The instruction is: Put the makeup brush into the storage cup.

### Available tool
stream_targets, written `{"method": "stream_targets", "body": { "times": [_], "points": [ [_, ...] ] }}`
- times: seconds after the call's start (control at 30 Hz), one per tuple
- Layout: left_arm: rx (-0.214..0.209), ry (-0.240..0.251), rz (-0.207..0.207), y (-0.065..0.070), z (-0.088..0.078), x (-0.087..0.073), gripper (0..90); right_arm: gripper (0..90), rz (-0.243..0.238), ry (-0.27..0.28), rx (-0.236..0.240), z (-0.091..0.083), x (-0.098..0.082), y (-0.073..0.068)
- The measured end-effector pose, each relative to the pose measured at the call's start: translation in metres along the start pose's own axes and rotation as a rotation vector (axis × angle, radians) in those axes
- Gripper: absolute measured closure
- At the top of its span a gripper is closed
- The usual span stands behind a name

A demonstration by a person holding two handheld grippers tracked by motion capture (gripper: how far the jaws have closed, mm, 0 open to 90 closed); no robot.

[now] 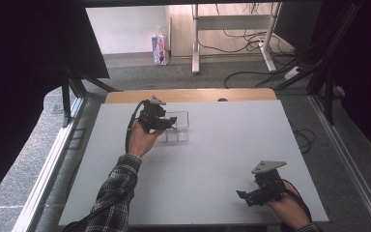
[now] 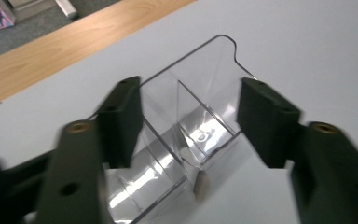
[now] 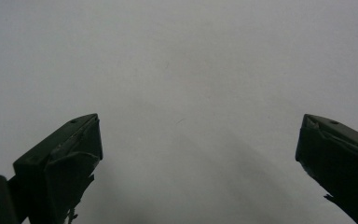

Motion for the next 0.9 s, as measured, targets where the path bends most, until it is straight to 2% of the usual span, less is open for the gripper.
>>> {"method": "stream_targets", "body": {
  "times": [0.03, 0.07, 0.1, 0.13, 0.2, 0.27, 0.37, 0.53, 0.9],
  "points": [
    [-0.006, 0.0, -0.007, -0.0007, -0.0004, 0.0005, 29.5, 0.0, 0.002, -0.001, 0.001, 0.0002, 0.0, -0.0003],
    [-0.009, -0.006, -0.012, -0.0018, -0.0007, 0.0009, 29.5, 0.0, 0.002, -0.001, 0.001, 0.0002, 0.0, -0.0003],
    [-0.009, -0.007, -0.018, -0.0024, -0.0009, 0.0011, 18.5, 0.1, 0.001, -0.002, 0.002, 0.0003, -0.0001, -0.0003],
    [-0.008, -0.01, -0.022, -0.0028, -0.0008, 0.0013, 18.5, 0.1, 0.001, -0.002, 0.002, 0.0003, -0.0001, -0.0003],
    [-0.006, -0.025, -0.026, -0.004, -0.0001, 0.001, 10.6, 0.0, 0.001, -0.003, 0.002, 0.0004, -0.0001, -0.0004],
    [-0.006, -0.027, -0.034, -0.005, 0.0001, 0.0005, 6.4, 0.0, 0.0, -0.004, 0.002, 0.0005, -0.0001, -0.0005],
    [-0.019, -0.031, -0.032, -0.006, 0.0003, -0.0005, 2.5, 0.0, 0.0, -0.004, 0.001, 0.0005, -0.0002, -0.0005],
    [-0.035, -0.038, -0.033, -0.0063, -0.0007, -0.0008, 1.6, 0.0, 0.0, -0.004, 0.001, 0.0005, -0.0002, -0.0005],
    [-0.03, -0.047, -0.001, -0.0082, -0.0075, -0.0027, 0.6, 0.0, 0.002, 0.003, -0.001, 0.0, 0.0002, 0.0]
  ]
}}
Point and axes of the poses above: each handheld gripper's, and its own axes: z roughly forward along the jaws, x roughly out of its top, y roughly to its right, the point moved 3 cm from there along z, roughly forward along the jaws, and after that the axes turned 7 degrees about -z, right-handed, at the moved point
